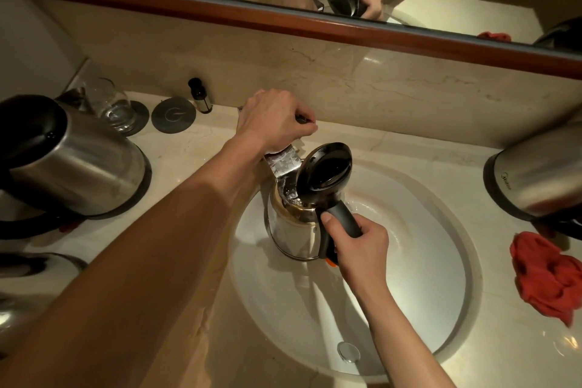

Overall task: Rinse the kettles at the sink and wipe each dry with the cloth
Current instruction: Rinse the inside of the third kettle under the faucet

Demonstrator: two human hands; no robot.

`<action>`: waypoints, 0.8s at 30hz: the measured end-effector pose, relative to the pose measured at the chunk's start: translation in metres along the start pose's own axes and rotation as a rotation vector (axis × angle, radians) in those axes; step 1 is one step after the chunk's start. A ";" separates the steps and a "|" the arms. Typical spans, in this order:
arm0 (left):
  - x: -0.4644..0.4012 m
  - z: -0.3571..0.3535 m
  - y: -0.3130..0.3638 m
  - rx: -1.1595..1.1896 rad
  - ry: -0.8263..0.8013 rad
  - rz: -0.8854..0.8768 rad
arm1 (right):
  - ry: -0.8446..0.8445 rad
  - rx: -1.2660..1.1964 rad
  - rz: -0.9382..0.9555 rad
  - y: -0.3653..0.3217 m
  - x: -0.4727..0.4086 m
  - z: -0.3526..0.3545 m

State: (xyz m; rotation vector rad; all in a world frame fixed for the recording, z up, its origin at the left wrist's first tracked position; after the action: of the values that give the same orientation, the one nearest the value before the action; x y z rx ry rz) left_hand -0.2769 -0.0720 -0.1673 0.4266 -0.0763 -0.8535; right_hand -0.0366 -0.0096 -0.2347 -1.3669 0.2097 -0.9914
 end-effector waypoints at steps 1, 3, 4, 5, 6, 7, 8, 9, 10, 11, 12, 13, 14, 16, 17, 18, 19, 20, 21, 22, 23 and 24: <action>0.000 0.000 0.000 -0.003 0.001 -0.002 | -0.001 -0.003 -0.001 0.000 0.000 0.000; 0.000 0.000 -0.001 -0.003 0.004 -0.003 | -0.001 0.004 0.004 -0.001 0.000 0.000; 0.000 0.000 -0.001 -0.001 0.004 -0.003 | 0.001 0.009 0.007 -0.001 0.000 0.000; 0.000 -0.001 -0.001 0.000 0.002 -0.003 | -0.001 0.008 0.009 -0.001 0.000 0.000; 0.000 -0.001 -0.001 0.001 0.000 -0.001 | -0.003 0.005 0.006 -0.001 0.000 0.000; 0.000 -0.001 0.000 0.003 0.000 0.001 | -0.004 0.003 0.005 -0.001 0.000 0.000; 0.000 -0.001 0.000 0.004 0.002 0.003 | -0.005 0.005 0.005 -0.001 -0.001 0.000; 0.000 -0.001 0.000 0.004 0.002 0.005 | -0.004 0.008 0.006 -0.001 -0.001 0.000; 0.000 -0.001 0.000 0.003 0.001 0.004 | -0.004 0.009 0.005 0.000 -0.001 0.000; 0.000 -0.001 0.000 0.001 0.001 0.001 | -0.003 0.008 0.002 0.000 -0.001 0.000; 0.000 -0.001 0.000 0.000 0.001 -0.002 | -0.003 0.005 0.000 0.001 -0.001 0.000; 0.000 -0.001 -0.001 -0.002 0.001 -0.005 | -0.003 0.003 -0.001 0.001 -0.002 0.000; 0.000 -0.001 0.000 -0.002 0.001 -0.007 | -0.005 0.003 0.000 0.001 -0.001 0.001; 0.000 -0.001 0.000 -0.002 0.005 -0.011 | -0.006 0.005 0.005 0.001 -0.001 0.001; 0.000 -0.001 0.000 -0.004 0.005 -0.012 | -0.007 0.003 0.008 0.000 0.000 0.001; 0.000 -0.001 0.000 -0.007 0.004 -0.012 | -0.005 0.003 0.011 -0.001 0.000 0.000; 0.000 -0.001 0.000 -0.009 0.003 -0.011 | -0.003 0.006 0.015 -0.001 0.001 0.001; 0.000 -0.001 0.001 -0.010 0.005 -0.011 | 0.000 0.012 0.020 -0.002 0.001 0.001; 0.000 0.000 0.001 -0.012 0.008 -0.010 | 0.000 0.015 0.025 -0.002 0.001 0.001; 0.000 0.000 0.001 -0.012 0.011 -0.009 | -0.003 0.015 0.027 -0.002 0.001 0.001; 0.000 0.000 0.001 -0.010 0.011 -0.010 | -0.005 0.016 0.025 -0.002 0.001 0.001; 0.000 0.001 0.002 -0.008 0.011 -0.011 | -0.005 0.019 0.024 -0.002 0.001 0.001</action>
State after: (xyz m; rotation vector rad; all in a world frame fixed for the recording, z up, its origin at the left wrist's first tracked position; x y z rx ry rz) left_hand -0.2758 -0.0716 -0.1662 0.4243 -0.0600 -0.8618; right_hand -0.0365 -0.0095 -0.2319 -1.3462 0.2120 -0.9680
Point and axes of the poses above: each hand's wrist, its own x-axis away from the middle knuckle, its own z-axis out of the back of the hand, y = z × x, the point moved 2 cm from there along -x, towards the middle knuckle, and after that the axes turned 8 degrees about -z, right-handed, at the moved point
